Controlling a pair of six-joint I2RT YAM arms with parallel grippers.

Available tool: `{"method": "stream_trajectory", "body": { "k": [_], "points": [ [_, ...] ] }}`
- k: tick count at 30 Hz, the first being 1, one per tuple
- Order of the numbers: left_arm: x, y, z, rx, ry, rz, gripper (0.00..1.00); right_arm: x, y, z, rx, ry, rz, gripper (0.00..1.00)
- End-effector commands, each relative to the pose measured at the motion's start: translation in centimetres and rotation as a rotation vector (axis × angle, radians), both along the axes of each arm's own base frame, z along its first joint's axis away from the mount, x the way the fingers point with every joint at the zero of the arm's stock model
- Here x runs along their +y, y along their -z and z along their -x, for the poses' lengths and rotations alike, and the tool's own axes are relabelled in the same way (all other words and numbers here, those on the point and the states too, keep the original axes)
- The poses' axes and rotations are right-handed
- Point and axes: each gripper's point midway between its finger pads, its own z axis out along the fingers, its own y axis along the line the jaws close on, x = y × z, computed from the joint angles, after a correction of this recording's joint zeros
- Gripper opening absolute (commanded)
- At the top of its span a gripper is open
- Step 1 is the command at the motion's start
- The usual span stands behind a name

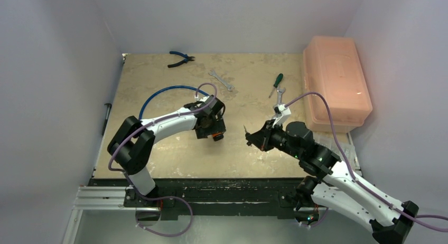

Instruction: Unlock with the key

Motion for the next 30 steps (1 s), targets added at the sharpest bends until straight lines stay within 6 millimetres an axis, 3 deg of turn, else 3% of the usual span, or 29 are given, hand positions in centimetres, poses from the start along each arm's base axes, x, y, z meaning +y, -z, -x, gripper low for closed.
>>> {"method": "stream_trajectory", "body": {
  "k": [1, 5, 11, 20, 30],
  "points": [
    [-0.8, 0.0, -1.1, 0.029, -0.117, 0.009, 0.73, -0.7, -0.5, -0.6, -0.055, 0.033, 0.013, 0.0],
    [-0.7, 1.3, -0.9, 0.072, -0.167, -0.047, 0.73, -0.8, -0.2, -0.8, -0.064, 0.038, 0.023, 0.0],
    [-0.5, 1.6, -1.2, 0.076, -0.218, -0.104, 0.72, -0.9, 0.2, -0.8, -0.069, 0.031, 0.037, 0.0],
    [-1.8, 3.0, -1.1, 0.115, -0.168, -0.107, 0.66, -0.6, 0.5, -0.5, -0.072, 0.012, 0.03, 0.0],
    [-1.4, 3.9, -1.5, 0.121, -0.114, -0.177, 0.64, -0.8, 0.7, -0.4, -0.071, 0.013, 0.029, 0.0]
  ]
}}
